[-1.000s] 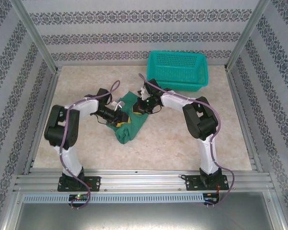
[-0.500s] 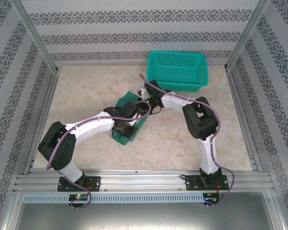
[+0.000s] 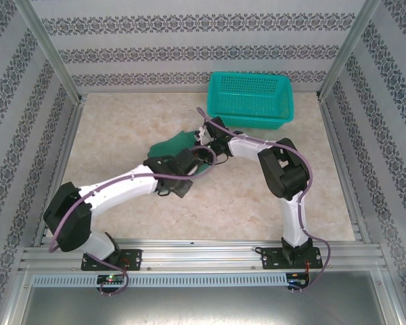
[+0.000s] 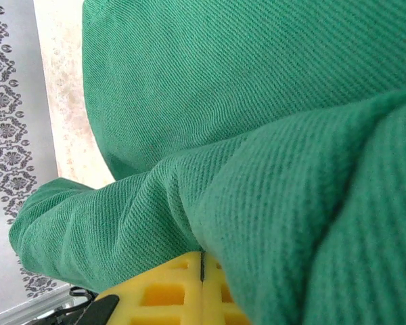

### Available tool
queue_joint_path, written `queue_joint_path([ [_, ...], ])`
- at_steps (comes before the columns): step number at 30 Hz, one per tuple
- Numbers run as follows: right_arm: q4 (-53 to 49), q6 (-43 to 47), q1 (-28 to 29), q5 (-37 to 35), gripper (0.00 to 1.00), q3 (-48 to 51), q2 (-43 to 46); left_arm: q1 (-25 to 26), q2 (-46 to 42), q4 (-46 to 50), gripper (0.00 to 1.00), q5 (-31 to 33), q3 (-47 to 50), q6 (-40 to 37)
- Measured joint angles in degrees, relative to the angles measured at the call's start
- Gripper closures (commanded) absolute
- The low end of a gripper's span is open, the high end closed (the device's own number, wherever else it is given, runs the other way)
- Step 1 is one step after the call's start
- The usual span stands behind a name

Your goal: Roll up the long pants

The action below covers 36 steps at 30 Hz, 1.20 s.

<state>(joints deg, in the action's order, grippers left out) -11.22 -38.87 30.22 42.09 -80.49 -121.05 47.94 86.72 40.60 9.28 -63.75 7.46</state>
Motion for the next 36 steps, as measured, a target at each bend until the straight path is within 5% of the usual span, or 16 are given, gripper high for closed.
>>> queue_joint_path([
  [1,0.1,0.0,0.0,0.0,1.00,0.2,0.1,2.2,0.1,0.0,0.22,2.1,-0.9,-1.3],
  [2,0.3,0.0,0.0,0.0,1.00,0.5,0.2,3.5,0.6,0.1,0.01,3.8,-1.3,-2.5],
  [16,0.8,2.4,-3.6,1.7,1.00,12.5,6.0,11.1,17.8,-0.3,0.00,22.6,-1.3,-9.0],
  [29,-11.3,3.1,-5.3,-1.6,0.99,1.5,3.5,3.9,22.4,4.2,0.00,16.8,-7.7,-8.8],
  [36,-14.0,4.0,-6.1,-2.5,0.99,-4.3,-0.7,-3.3,22.8,2.5,0.00,21.0,-8.3,-7.8],
])
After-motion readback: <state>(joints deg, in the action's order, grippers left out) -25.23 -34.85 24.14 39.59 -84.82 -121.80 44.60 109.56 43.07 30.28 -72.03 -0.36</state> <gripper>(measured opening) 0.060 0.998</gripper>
